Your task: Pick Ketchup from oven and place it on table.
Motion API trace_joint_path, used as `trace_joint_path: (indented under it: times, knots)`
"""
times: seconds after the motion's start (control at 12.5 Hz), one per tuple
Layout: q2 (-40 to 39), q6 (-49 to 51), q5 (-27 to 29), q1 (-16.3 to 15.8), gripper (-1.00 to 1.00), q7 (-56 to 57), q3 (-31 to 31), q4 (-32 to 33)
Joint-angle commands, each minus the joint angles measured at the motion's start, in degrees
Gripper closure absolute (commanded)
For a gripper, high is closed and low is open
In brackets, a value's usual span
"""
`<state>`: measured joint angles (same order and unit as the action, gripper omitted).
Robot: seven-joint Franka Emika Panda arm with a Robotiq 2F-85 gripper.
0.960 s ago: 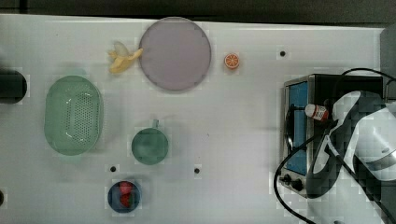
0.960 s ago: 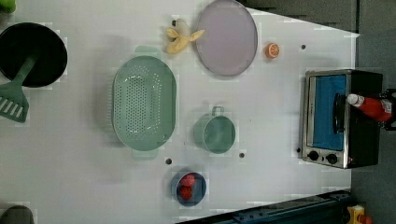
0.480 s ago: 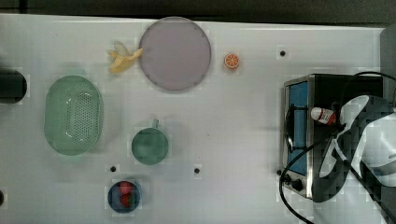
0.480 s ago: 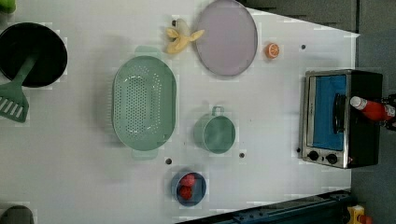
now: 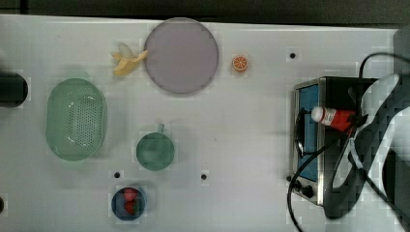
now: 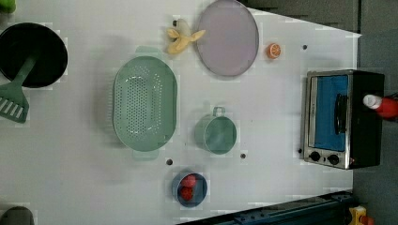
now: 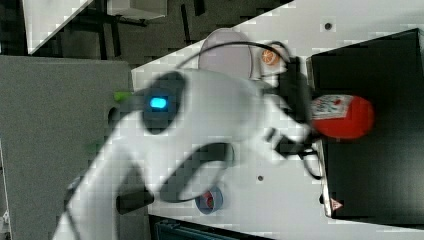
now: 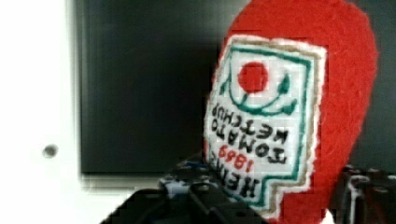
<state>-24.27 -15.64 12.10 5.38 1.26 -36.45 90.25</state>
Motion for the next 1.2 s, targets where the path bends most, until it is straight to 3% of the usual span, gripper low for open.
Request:
trace_joint_path:
  times: [0.08, 0.32, 0.72, 1.04, 1.2]
  knots:
    - [8.21, 5.08, -0.36, -6.76, -0.27, -1.32, 1.82, -7.90]
    - [11.64, 7.79, -0.38, -11.32, -0.27, -1.32, 7.19, -7.95]
    - [12.41, 13.72, -1.34, -16.24, -0.27, -1.33, 15.28, -6.20]
    - [12.37, 10.52, -8.01, -19.01, -0.26, -1.46, 18.66, 3.88]
    - [12.32, 5.67, -8.54, -19.44, -0.27, -1.50, 18.96, 11.00]
